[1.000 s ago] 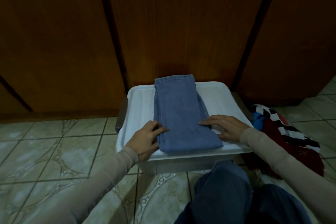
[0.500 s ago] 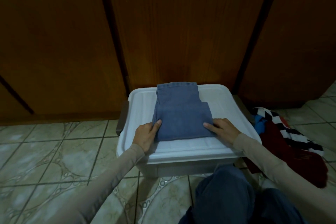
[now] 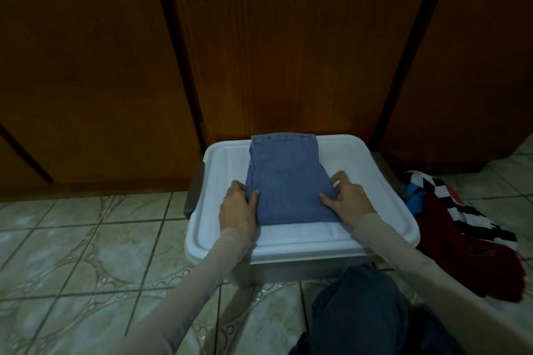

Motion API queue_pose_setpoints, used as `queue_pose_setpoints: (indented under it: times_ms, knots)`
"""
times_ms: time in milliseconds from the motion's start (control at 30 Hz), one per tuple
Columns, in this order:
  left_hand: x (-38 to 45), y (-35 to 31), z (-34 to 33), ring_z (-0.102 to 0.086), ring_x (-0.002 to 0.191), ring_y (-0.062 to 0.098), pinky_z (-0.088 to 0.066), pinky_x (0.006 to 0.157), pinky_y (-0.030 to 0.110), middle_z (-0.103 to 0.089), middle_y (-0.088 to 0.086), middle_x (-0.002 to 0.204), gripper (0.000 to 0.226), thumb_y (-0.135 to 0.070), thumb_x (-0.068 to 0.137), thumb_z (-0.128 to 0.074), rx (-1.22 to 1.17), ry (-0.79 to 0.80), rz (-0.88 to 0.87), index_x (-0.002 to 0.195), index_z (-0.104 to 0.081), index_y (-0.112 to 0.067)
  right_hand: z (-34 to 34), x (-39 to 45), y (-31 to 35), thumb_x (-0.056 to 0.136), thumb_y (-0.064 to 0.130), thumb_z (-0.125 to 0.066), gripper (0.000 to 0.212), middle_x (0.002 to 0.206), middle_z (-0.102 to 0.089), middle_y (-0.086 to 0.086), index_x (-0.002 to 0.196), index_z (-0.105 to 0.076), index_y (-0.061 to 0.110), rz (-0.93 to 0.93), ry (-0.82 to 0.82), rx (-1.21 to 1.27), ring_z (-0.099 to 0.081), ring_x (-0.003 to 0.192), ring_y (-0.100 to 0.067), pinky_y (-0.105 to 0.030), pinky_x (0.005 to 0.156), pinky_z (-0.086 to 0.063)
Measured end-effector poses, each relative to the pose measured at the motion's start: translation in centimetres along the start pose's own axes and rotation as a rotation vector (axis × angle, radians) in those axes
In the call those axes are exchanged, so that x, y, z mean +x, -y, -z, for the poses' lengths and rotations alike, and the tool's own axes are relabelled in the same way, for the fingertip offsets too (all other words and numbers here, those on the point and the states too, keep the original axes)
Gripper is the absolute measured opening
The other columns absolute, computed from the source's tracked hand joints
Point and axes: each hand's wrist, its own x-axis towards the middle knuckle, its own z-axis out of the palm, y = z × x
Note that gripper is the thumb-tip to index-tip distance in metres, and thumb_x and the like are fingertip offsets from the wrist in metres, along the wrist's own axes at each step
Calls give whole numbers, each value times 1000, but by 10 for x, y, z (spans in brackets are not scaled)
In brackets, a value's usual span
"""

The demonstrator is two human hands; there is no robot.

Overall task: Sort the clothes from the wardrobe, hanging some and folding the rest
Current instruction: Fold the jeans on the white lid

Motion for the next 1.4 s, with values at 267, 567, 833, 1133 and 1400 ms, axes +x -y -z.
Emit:
queue_pose_setpoints:
  times_ms: [267, 567, 833, 1133, 1400]
  knots:
    - [-28, 3, 23, -54, 98, 26, -44, 77, 34, -45, 4, 101, 37, -44, 85, -62, 66, -65, 5, 104, -52, -14, -4, 2, 21, 89, 32, -58, 47, 142, -34, -7, 131, -43, 16, 275, -89, -297, -36, 127, -25, -35, 100, -34]
    - [-47, -19, 14, -48, 109, 31, -36, 96, 26, -36, 16, 127, 46, -16, 86, -66, -294, -34, 142, 126, -46, -5, -23, 0, 31, 93, 47, -44, 56, 136, -33, -9, 141, -30, 20, 276, -29, -396, -27, 127, -25, -34, 103, -29]
    - [-57, -22, -2, -32, 119, 29, -31, 97, 38, -39, 13, 126, 45, -36, 87, -61, -78, -118, 243, 123, -49, -11, -18, 0, 35, 92, 42, -52, 50, 125, -40, -13, 128, -44, 9, 255, -89, -424, -32, 116, -27, -33, 100, -30]
    - [-44, -21, 6, -49, 82, 24, -33, 68, 22, -55, 9, 91, 12, -16, 94, -54, -376, -104, 110, 89, -47, -8, -7, 5, 43, 95, 39, -47, 43, 126, -39, -13, 126, -45, 9, 278, -109, -436, -32, 117, -28, -34, 101, -30]
    - [-40, -14, 13, -50, 85, 19, -42, 75, 30, -56, 9, 98, 13, -12, 97, -47, -465, 12, 120, 107, -43, -5, -20, 8, 39, 98, 40, -38, 44, 131, -37, -13, 134, -41, 15, 287, -105, -454, -33, 122, -27, -32, 103, -29]
